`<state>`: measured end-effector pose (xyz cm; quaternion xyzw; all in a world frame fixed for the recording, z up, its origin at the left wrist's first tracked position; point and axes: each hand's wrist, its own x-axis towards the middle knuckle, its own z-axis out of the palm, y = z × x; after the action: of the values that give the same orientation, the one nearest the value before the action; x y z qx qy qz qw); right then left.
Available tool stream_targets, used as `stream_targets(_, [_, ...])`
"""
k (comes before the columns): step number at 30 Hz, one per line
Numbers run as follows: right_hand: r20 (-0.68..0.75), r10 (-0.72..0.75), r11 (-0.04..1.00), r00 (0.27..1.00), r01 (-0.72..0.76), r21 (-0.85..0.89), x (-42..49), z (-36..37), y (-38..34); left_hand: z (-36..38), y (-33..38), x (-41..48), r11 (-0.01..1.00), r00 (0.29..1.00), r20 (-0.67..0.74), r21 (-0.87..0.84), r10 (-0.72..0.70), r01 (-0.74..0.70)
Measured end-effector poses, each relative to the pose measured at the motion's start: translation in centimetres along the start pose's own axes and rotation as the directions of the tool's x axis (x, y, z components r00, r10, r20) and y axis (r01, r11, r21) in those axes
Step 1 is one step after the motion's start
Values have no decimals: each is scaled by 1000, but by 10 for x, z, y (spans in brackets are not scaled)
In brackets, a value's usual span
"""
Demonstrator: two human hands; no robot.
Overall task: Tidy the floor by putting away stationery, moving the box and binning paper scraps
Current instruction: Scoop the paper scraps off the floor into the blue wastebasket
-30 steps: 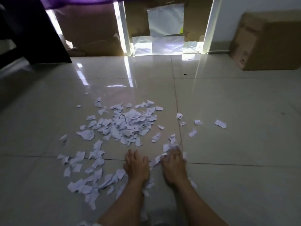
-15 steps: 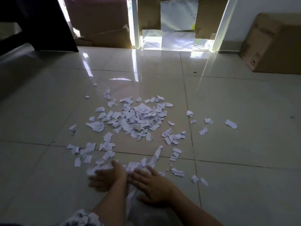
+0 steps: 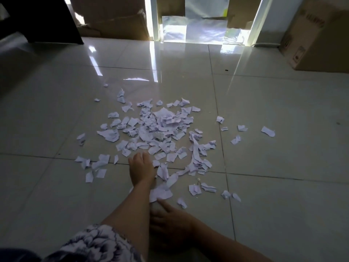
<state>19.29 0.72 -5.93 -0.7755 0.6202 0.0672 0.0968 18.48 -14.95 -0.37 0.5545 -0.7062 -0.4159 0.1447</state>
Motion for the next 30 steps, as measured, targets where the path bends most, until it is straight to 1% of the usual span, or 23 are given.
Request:
stream_targets(2, [73,-1,999,997,4,-36,-7,8,6,1,-2,-4,999,1000,-11,27,21,-21])
stream_targets(3, [75,24,1000,997,-24,-5,-12,8,14,2,-4,-4,999,1000,-6,40,30,-30])
stream_targets(4, [40,85,994,996,-87,65,-16,5,25,4,-6,-4,998,999,0,53,34,-34])
stream_targets(5, [17,205,970,979,-205,128,-21,-1,38,7,-7,-3,997,999,7,70,36,-36])
stream_targets(6, [10,336,930,942,-333,154,-25,-7,53,10,-9,-2,996,999,14,83,35,-36])
stream_targets(7, [10,437,885,899,-432,175,-29,-14,67,13,-10,-1,995,999,21,93,37,-39])
stream_targets(9, [-11,557,814,830,-543,206,-35,-29,90,17,-11,0,993,997,36,100,65,-68])
stream_targets(11, [-90,631,772,771,-612,170,-36,-41,103,17,-11,4,988,993,45,103,108,-112])
stream_targets(12, [-152,681,732,717,-661,165,-35,-42,108,15,-10,7,985,991,48,112,124,-129])
stream_targets(13, [-210,740,673,639,-707,218,-35,-41,110,14,-9,13,982,989,52,126,137,-143])
stream_targets(14, [-243,797,604,553,-732,314,-33,-40,110,12,-7,19,977,987,57,144,151,-157])
stream_targets(15, [-260,847,532,464,-745,402,-31,-40,109,11,-5,27,973,986,62,165,155,-163])
stream_targets(16, [-280,884,466,374,-757,458,-29,-38,109,10,-2,33,969,986,60,185,155,-163])
stream_targets(17, [-280,912,406,301,-764,501,-26,-34,111,8,1,41,966,987,51,201,153,-160])
stream_targets(18, [-252,936,347,246,-769,537,-24,-30,113,7,4,48,966,988,45,208,146,-152])
stream_targets(20, [-140,974,227,179,-765,603,-20,-30,122,5,12,59,969,990,51,206,128,-136])
stream_targets(21, [-108,983,181,147,-757,627,-16,-31,130,5,15,66,969,990,62,205,125,-135])
stream_targets(23, [-91,992,126,87,-733,668,-9,-38,152,7,22,82,967,989,83,213,120,-136])
stream_targets(24, [-74,994,109,79,-723,682,-5,-42,164,8,25,90,964,989,100,232,111,-131])
stream_targets(25, [-41,995,97,95,-715,692,-1,-45,174,9,27,97,959,987,123,253,99,-128])
stream_targets(28, [110,973,74,205,-722,688,14,-45,196,19,29,113,943,967,237,294,90,-160])
stream_targets(29, [129,964,89,231,-742,665,19,-43,199,23,29,119,937,958,271,299,99,-181])
stream_targets(30, [128,957,128,262,-773,621,25,-41,201,29,28,124,931,948,299,301,112,-205])
